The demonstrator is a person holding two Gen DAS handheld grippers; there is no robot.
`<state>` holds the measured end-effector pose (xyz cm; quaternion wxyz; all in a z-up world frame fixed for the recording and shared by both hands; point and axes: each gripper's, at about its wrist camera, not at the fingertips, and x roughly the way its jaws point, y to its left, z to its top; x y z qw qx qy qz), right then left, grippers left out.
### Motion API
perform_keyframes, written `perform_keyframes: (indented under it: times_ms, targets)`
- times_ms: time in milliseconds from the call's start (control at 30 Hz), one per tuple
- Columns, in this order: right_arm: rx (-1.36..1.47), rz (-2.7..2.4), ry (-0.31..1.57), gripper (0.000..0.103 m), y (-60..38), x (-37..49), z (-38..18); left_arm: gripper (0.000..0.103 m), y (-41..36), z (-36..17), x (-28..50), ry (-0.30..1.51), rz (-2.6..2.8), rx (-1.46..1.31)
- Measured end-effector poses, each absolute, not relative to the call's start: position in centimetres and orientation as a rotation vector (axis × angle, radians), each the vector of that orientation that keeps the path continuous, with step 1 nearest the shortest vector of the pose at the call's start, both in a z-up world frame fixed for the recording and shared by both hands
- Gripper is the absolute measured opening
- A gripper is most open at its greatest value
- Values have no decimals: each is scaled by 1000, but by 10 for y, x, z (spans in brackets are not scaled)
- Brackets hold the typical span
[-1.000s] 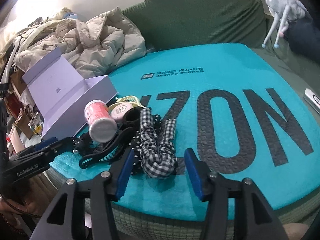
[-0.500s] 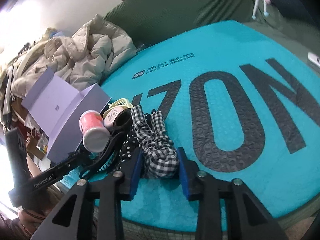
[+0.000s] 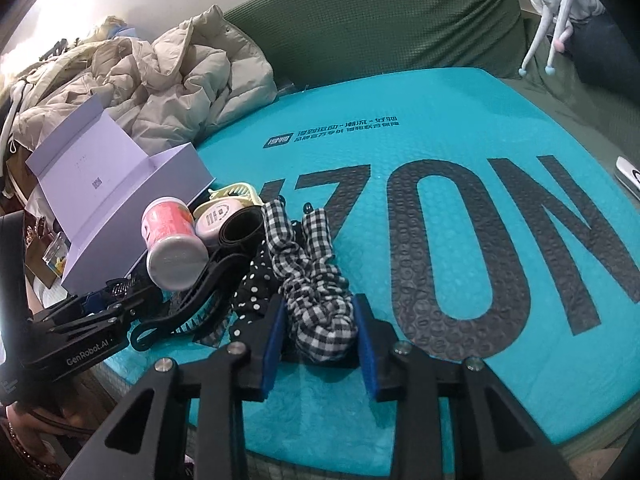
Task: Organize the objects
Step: 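Grasp the gingham scrunchie with the right gripper while the left gripper grasps the black mesh claw clip, then lift and carry the gingham scrunchie and mesh claw clip into the lavender box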
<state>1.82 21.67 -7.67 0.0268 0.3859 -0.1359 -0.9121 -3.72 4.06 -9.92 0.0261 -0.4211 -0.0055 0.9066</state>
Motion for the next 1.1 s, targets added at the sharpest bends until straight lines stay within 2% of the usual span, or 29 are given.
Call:
perform_keyframes:
  times_ms: [33, 67, 133, 233, 667, 1100]
  targets:
    - [1192, -2819, -410, 33, 216, 19, -77, 46, 40, -99, -37, -17, 2802, -1300]
    - [1188, -2824, -400, 33, 215, 19, -77, 39, 40, -98, -36, -4, 2802, -1295]
    - [1183, -2831, -383, 25, 213, 19, -76, 39, 42, -98, -34, 16, 2794, -1289]
    - [1169, -2834, -377, 24, 212, 21, -75, 39, 41, -96, -29, -2, 2775, -1289]
    - [1135, -2853, -399, 23, 209, 31, -58, 39, 37, -80, -18, -44, 2751, -1266]
    - [1112, -2855, -270, 23, 191, 22, -24, 39, 39, -46, -24, -29, 2762, -1253]
